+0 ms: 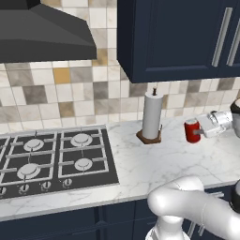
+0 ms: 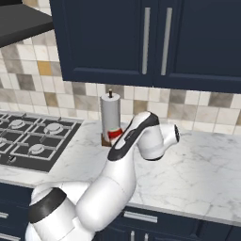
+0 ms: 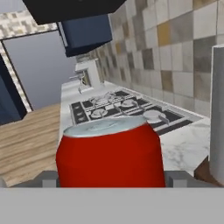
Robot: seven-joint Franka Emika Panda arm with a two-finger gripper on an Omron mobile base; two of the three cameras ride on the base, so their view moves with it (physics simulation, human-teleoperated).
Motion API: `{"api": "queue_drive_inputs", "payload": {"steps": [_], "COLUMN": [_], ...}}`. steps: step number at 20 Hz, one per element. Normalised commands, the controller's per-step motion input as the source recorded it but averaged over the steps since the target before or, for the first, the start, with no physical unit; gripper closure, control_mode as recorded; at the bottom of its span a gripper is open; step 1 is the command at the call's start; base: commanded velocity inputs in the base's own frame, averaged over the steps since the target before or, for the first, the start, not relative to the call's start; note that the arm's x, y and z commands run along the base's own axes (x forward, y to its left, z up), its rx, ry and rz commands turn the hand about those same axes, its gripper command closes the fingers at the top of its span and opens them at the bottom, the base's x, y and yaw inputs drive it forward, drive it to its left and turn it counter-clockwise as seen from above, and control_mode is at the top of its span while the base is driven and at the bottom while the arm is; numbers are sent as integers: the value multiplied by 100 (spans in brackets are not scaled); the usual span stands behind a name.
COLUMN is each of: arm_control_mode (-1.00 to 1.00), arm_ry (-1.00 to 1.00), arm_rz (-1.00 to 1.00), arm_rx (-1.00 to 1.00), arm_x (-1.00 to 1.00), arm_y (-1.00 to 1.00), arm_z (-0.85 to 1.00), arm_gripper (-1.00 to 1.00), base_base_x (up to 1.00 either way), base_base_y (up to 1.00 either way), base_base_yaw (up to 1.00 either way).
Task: Four empty soda cans are scattered around the kitchen. Gather all the cans and cluster them next to the stove for recycling.
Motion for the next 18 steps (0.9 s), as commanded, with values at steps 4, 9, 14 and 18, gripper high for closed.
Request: {"api": "queue_drive_inputs", "payload": {"steps": [4,9,14,18], "arm_control_mode": [-100,-100,-100,-100], "arm_ry": [2,2,0,0], "arm_rz": [8,9,10,12], "arm_rx": [5,5,8,14], "arm_x": [3,0,1,3], "arm_y": [41,36,26,30], "arm_z": [-1,-5,-16,-22], "arm_gripper": [100,100,100,100], "base_base_x": [0,0,0,0], "base_base_y": [0,0,0,0], "base_base_yaw": [0,0,0,0]}}
